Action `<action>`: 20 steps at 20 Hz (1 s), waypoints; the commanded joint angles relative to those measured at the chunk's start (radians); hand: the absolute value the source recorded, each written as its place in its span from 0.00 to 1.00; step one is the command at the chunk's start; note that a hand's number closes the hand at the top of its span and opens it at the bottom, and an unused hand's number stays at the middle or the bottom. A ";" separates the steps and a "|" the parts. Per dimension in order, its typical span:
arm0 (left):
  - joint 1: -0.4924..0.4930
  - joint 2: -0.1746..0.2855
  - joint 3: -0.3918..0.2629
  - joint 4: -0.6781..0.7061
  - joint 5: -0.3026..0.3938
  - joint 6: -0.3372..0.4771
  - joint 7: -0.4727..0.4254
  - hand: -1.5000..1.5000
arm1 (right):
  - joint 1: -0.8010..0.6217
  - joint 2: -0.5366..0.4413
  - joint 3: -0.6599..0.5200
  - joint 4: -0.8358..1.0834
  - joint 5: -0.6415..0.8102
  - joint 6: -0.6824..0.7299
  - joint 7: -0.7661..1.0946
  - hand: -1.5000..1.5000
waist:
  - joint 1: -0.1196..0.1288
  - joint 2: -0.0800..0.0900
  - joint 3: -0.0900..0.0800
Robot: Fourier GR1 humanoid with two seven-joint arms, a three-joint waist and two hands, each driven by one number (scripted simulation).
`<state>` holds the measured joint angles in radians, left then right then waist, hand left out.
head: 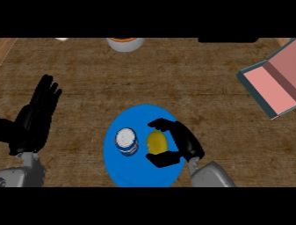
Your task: Pick the lemon from the plate and place it in the cardboard box
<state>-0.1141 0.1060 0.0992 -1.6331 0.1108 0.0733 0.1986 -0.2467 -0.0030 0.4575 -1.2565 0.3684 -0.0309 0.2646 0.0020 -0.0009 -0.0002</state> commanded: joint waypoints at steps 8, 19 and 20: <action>0.013 -0.024 -0.015 -0.001 -0.017 0.009 -0.003 0.50 | 0.079 -0.064 0.008 -0.149 0.107 -0.023 -0.039 1.00 | -0.008 0.000 0.000; -0.034 -0.004 0.003 -0.027 -0.007 0.020 0.054 0.50 | -0.145 -0.168 0.273 -0.170 0.582 0.029 0.104 1.00 | -0.008 -0.003 0.000; 0.006 -0.010 0.006 -0.003 -0.004 0.005 0.010 0.50 | -0.151 -0.169 0.247 -0.210 0.584 0.033 0.107 1.00 | -0.006 -0.002 0.000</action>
<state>-0.1055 0.0992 0.0970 -1.6604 0.1063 0.0768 0.2250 -0.3760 -0.1620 0.6870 -1.3690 0.8754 -0.0222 0.3310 -0.0022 -0.0037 -0.0010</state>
